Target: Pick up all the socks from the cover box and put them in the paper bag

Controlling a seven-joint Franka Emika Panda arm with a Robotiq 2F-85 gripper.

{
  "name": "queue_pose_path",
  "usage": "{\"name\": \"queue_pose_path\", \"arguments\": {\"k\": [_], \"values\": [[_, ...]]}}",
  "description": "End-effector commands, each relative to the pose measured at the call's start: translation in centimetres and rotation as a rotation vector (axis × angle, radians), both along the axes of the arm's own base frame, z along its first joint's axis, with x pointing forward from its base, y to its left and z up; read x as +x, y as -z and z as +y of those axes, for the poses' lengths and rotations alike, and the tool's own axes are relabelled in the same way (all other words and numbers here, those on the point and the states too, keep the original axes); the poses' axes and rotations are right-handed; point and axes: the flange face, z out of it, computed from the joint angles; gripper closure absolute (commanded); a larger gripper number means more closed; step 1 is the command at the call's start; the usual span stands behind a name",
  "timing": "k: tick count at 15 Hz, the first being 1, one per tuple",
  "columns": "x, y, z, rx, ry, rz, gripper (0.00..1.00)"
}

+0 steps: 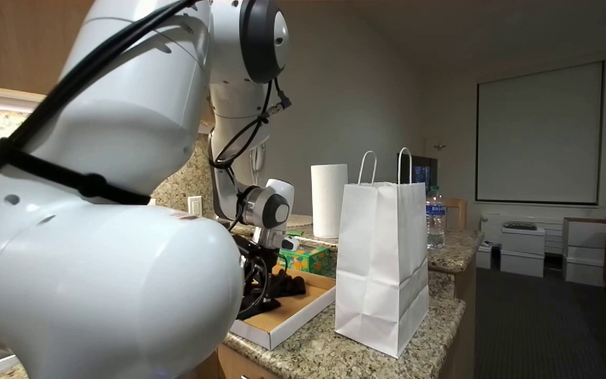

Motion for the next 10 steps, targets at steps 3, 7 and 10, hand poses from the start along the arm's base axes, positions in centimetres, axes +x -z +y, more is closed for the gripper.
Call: {"name": "queue_pose_path", "arguments": {"k": [3, 7, 10], "values": [[0.3, 0.8, 0.3, -0.052, 0.022, -0.002, 0.46], [0.5, 0.1, 0.8, -0.050, 0.030, -0.019, 0.72], [0.7, -0.5, 0.7, -0.052, 0.039, -0.028, 0.91]]}}
